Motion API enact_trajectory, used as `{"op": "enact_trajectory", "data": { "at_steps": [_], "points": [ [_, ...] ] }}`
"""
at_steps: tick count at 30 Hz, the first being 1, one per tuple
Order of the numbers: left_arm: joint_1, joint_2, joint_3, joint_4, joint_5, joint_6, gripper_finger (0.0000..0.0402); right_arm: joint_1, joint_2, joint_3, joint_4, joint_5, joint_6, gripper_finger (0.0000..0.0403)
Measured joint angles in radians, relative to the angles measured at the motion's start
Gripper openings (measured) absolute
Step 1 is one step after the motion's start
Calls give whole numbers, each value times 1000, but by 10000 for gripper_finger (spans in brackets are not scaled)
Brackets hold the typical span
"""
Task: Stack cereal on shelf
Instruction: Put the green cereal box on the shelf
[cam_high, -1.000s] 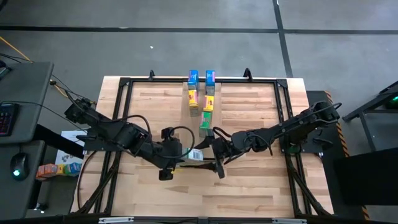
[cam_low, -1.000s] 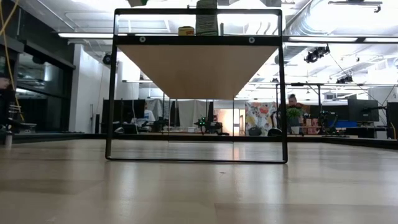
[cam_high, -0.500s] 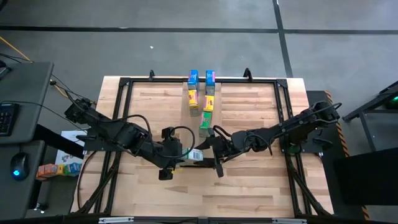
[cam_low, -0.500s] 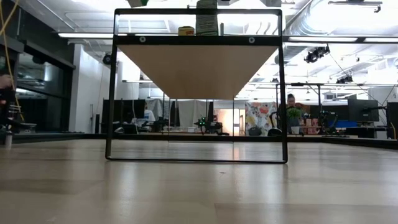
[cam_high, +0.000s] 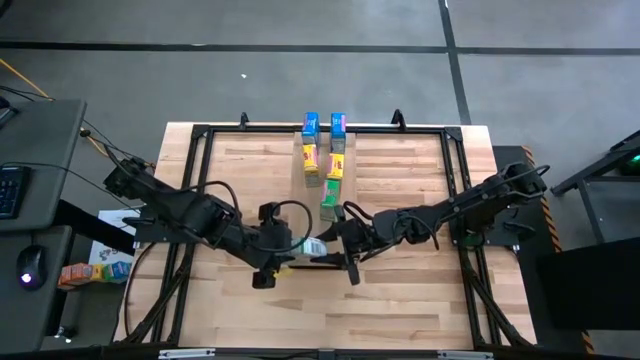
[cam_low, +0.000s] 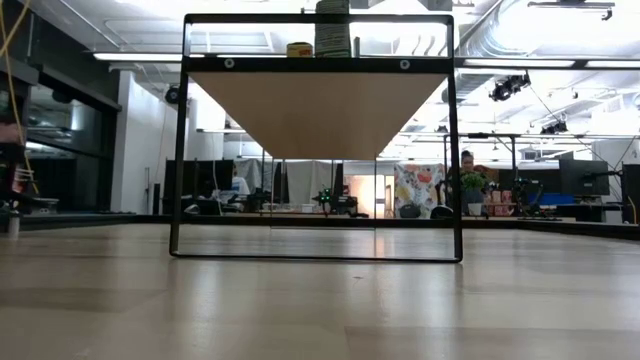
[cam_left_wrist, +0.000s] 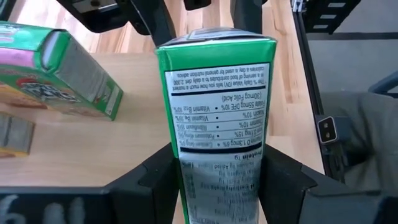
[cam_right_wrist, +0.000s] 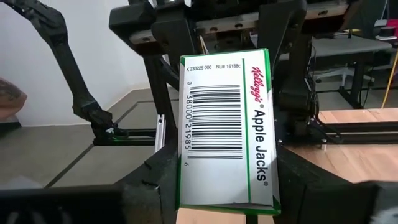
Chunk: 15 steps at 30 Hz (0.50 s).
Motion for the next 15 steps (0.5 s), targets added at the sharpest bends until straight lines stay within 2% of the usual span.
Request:
{"op": "enact_trajectory", "data": {
  "at_steps": [8,15],
  "points": [
    [-11,-12,39,-46,61,-21,170,2,-1,1,-27,-13,-16,154],
    [-24,-64,41,-169,181,-96,170,11,-70,-2,-169,12,-10,153]
  ]
}}
